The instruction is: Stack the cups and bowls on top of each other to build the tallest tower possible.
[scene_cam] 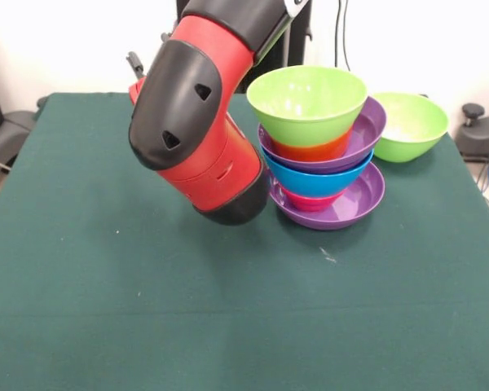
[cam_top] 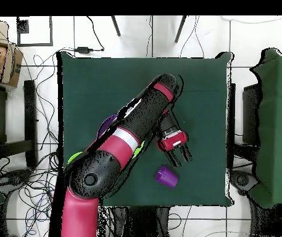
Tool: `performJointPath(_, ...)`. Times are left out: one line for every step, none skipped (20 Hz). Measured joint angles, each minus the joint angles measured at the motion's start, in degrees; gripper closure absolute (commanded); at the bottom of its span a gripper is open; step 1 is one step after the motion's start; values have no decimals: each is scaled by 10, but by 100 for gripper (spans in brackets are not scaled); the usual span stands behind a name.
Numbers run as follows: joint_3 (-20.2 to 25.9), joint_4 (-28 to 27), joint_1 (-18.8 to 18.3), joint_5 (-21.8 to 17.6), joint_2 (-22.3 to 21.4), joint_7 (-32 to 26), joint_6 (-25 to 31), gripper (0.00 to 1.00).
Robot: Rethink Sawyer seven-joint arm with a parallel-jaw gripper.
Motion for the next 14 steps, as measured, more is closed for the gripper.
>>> performJointPath(0, 0, 0, 0, -2, 0, 0, 0)
performJointPath(0, 0, 0, 0, -3, 0, 0, 0)
performJointPath(0, 0, 0, 0, -4, 0, 0, 0)
performJointPath(0, 0, 0, 0, -5, 0, 0, 0)
performJointPath(0, 0, 0, 0, -6, 0, 0, 0)
performJointPath(0, 0, 0, 0, -6, 0, 0, 0)
performJointPath(0, 0, 0, 0, -7, 0, 0, 0)
performJointPath(0, 0, 0, 0, -7, 0, 0, 0)
performJointPath(0, 0, 0, 0, -8, 0, 0, 0)
performJointPath(0, 0, 0, 0, -8, 0, 0, 0)
performJointPath(0, -1, 0, 0, -8, 0, 0, 0)
performJointPath(0, -2, 0, 0, -8, 0, 0, 0)
performJointPath(0, -2, -1, 2, -8, 0, 0, 0)
performJointPath(0, -2, -2, 7, -8, 0, 0, 0)
